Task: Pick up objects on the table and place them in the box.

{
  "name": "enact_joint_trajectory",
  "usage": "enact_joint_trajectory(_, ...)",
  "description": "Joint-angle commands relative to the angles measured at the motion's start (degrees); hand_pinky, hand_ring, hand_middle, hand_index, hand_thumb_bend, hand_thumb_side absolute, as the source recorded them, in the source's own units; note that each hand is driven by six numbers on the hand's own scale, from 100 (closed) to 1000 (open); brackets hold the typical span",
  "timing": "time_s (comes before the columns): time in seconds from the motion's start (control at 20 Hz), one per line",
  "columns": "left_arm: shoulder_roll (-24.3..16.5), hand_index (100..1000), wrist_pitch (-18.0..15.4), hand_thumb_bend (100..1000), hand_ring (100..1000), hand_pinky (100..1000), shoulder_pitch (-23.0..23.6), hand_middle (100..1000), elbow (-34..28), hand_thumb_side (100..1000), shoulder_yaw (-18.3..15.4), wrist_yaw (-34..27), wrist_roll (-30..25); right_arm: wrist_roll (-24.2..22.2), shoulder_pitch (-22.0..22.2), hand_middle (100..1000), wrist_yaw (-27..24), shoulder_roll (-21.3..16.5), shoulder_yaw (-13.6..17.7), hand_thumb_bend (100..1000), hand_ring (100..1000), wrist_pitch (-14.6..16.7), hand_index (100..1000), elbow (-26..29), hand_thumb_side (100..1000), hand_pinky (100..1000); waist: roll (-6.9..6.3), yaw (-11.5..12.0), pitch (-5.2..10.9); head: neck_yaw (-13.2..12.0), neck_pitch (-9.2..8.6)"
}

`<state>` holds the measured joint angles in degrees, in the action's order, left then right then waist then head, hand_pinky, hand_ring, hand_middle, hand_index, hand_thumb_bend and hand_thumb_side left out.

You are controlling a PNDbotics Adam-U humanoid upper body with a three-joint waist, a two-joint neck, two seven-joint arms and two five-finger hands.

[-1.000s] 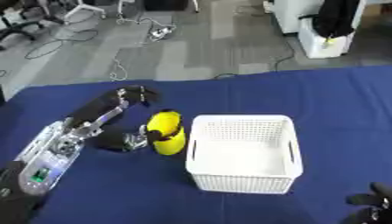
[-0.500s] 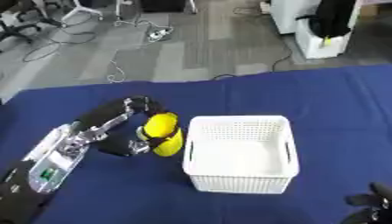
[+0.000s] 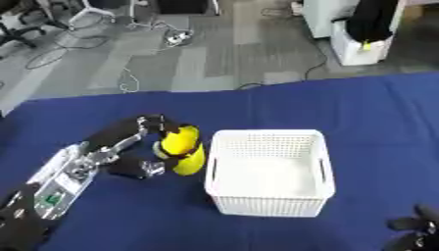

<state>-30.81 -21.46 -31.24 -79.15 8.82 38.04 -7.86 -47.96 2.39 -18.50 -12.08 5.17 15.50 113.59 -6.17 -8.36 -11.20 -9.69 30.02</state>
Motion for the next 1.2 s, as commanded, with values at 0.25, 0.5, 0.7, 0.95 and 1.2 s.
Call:
enact_joint_trajectory(0.25,-1.5,849,-0.4,341,676,931,0.1,796,0.9,875,-0.6,0.8,0.2,-4.0,-0.4,804,0.0,-0.7,-0.2,915,655,4.5,1000,1.0,515,526,0.58,0.2,0.61,-0.2,-0.41)
enact_joint_trajectory(0.5,-1.5,849,-0.4,339,676,931,0.4,796,1.8,878,-0.8,1.0,0.4,-4.0,-0.4,804,0.0,-0.7,-0.2,916,655,4.6,1000,1.0,516,526,0.63,0.2,0.62,-0.2,-0.4)
enact_joint_trajectory(0.7,-1.6,849,-0.4,340,675,931,0.6,796,2.2,877,-0.9,1.1,0.7,-4.0,-0.4,804,0.2,-0.7,-0.2,916,655,4.6,1000,1.0,516,525,0.55,0.1,0.63,-0.2,-0.43)
enact_joint_trajectory(0.95,-1.5,849,-0.5,339,675,932,0.3,796,2.6,876,-0.9,1.3,0.8,-4.0,-0.6,805,0.4,-0.6,-0.1,916,655,4.3,1000,1.0,516,525,0.29,-0.1,0.53,-0.1,-0.63)
enact_joint_trajectory(1.2,-1.2,830,-0.5,353,632,902,0.2,776,3.4,803,-1.1,1.6,1.8,-4.0,-0.8,805,0.7,-0.5,-0.1,915,654,4.1,1000,1.0,517,524,0.01,-0.7,0.32,-0.1,-0.93)
